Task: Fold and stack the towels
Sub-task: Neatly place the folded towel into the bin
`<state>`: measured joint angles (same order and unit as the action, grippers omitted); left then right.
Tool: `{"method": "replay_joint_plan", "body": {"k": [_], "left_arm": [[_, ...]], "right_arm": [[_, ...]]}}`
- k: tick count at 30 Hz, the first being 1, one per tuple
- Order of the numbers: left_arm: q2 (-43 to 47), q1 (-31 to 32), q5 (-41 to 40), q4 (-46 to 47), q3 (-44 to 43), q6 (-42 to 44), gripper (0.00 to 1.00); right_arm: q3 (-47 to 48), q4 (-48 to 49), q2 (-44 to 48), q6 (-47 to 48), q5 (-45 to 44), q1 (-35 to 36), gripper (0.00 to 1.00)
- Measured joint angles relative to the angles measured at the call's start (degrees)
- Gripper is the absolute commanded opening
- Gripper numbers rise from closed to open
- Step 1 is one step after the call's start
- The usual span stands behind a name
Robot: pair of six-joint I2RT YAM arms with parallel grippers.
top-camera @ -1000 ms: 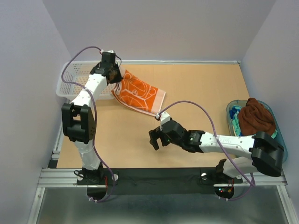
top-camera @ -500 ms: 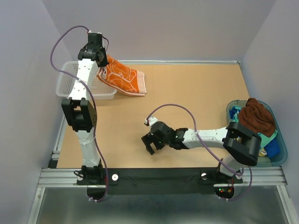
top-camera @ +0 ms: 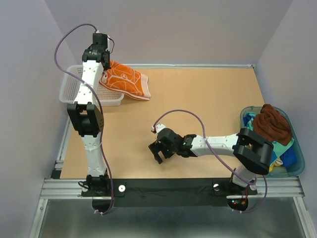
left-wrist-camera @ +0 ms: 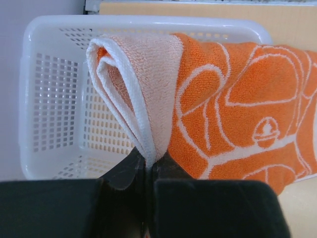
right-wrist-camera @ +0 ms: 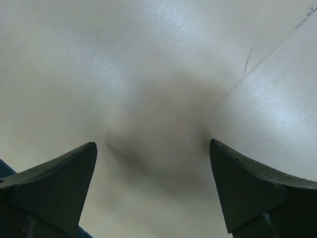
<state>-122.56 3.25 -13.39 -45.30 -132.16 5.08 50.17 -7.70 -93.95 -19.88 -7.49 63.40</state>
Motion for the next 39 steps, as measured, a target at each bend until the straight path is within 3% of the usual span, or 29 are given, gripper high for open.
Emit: {"method": "replay_joint_plan", "body": {"k": [18, 39], "left_arm": [[-0.37, -0.72, -13.99, 2.25, 0.15, 7.34, 0.00], [-1.44, -2.38, -20.55, 7.67, 4.68, 11.76, 0.00]], "right_arm": [[1.99, -4.52, -0.68, -2.10, -8.24, 0.00, 1.00], [4.79, -6.93, -0.68, -2.84, -14.53, -0.07, 1.00]]}}
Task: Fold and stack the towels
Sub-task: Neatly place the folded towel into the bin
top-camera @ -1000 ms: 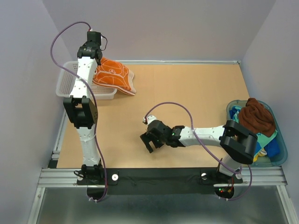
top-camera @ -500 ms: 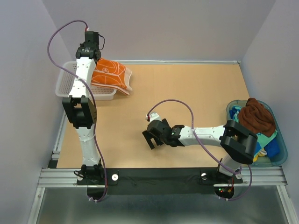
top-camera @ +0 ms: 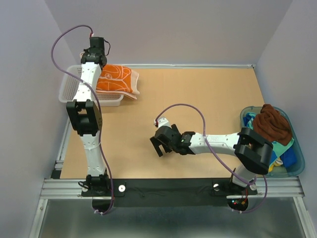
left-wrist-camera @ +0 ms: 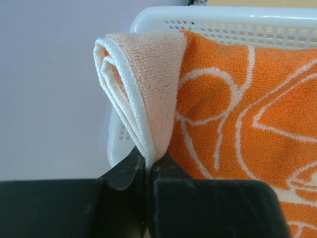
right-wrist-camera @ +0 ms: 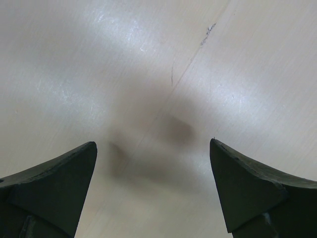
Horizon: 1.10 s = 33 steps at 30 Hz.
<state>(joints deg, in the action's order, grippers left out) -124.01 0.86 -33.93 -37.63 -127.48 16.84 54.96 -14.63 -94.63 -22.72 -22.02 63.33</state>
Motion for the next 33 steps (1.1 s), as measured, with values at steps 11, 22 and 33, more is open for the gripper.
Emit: {"method": "replay_joint_plan", "body": {"k": [11, 22, 33], "left_arm": [[-1.57, -2.51, -2.14, 2.27, 0.46, 1.20, 0.00], [-5.20, -2.51, -2.38, 5.40, 1.90, 2.38, 0.00], [-7.52, -2.51, -2.95, 7.50, 2.21, 2.67, 0.00]], "right_arm": [[1.33, -0.37, 0.00, 0.48, -0.09, 0.00, 1.00], [1.90, -1.18, -0.96, 0.90, -0.07, 0.00, 1.00], [1.90, -1.68, -1.51, 1.14, -0.07, 0.00, 1.00]]}}
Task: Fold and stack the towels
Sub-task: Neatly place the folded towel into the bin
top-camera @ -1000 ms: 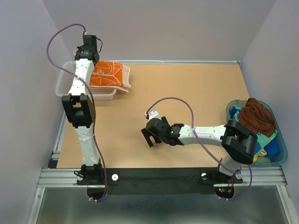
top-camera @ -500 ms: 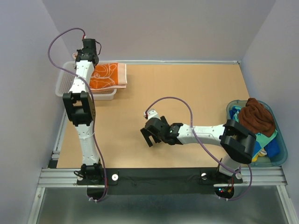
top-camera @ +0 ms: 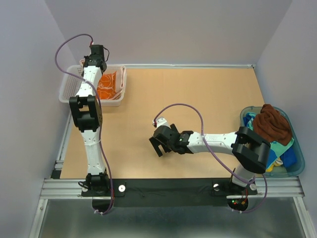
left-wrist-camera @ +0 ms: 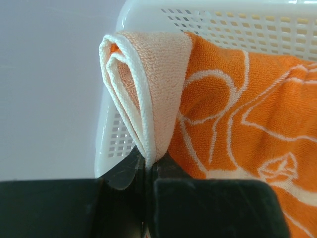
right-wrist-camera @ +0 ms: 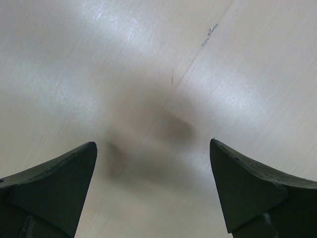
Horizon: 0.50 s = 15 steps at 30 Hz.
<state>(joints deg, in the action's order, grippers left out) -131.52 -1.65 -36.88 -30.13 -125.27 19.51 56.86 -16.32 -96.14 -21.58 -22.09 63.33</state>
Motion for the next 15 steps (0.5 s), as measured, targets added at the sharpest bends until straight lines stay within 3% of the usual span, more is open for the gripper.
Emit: {"method": "replay_joint_plan", "body": {"k": [15], "left_arm": [[-2.80, -0.02, -1.77, 4.26, 0.04, -0.02, 0.01]], "right_arm": [[0.00, -0.20, -0.02, 0.46, -0.04, 0.00, 1.00]]}}
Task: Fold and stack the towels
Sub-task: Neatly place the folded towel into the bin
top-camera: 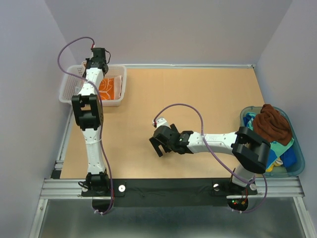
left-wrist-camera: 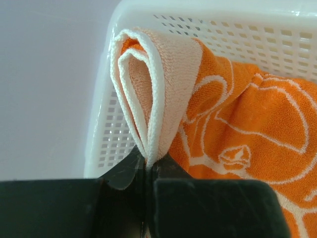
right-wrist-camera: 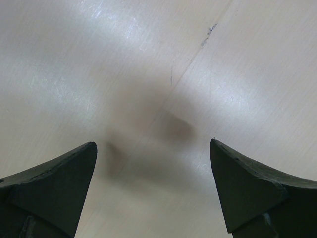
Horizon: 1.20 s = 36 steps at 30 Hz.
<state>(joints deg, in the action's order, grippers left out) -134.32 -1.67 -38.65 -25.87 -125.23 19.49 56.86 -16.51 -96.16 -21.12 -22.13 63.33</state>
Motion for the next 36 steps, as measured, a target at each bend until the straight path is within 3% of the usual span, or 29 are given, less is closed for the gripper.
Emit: {"method": "replay_joint_plan", "body": {"k": [2, 3, 5, 6, 12, 20, 23, 32, 36], "left_arm": [[-1.14, 0.00, -0.68, 0.28, 0.00, 0.00, 0.09], [-1.77, 0.00, -1.22, 0.57, 0.00, 0.00, 0.23], [-2.67, -0.02, -2.14, 0.98, 0.00, -0.11, 0.37], [-3.21, -0.04, -2.64, 1.16, 0.02, -0.11, 0.51], [-3.56, -0.68, -4.68, 2.67, 0.02, -1.33, 0.69], [-3.13, -2.56, -5.75, 3.48, 0.02, -5.03, 0.72], [-1.60, -2.73, -2.56, 2.14, 0.02, -8.76, 0.72], [10.86, -0.31, 14.47, 3.28, 7.65, -20.94, 0.48], [10.99, 0.76, 18.56, 4.46, 10.19, -24.17, 0.44]], "right_arm": [[0.11, -0.13, -0.04, 0.02, 0.02, 0.00, 1.00], [0.22, -0.17, -0.11, 0.11, 0.02, 0.00, 1.00], [0.50, -0.22, -0.31, 0.22, 0.00, 0.00, 1.00], [0.55, -0.22, -0.39, 0.28, 0.00, 0.00, 1.00], [0.55, -0.61, -0.68, 0.35, 0.00, 0.00, 1.00], [0.55, -1.05, -0.68, 0.35, -0.09, 0.00, 1.00], [0.55, -1.05, -0.68, 0.33, -0.39, 0.00, 1.00], [0.55, -1.09, -0.31, 0.31, -1.51, 0.00, 1.00], [0.55, -1.07, 0.61, 0.15, -1.95, -0.02, 1.00]]}}
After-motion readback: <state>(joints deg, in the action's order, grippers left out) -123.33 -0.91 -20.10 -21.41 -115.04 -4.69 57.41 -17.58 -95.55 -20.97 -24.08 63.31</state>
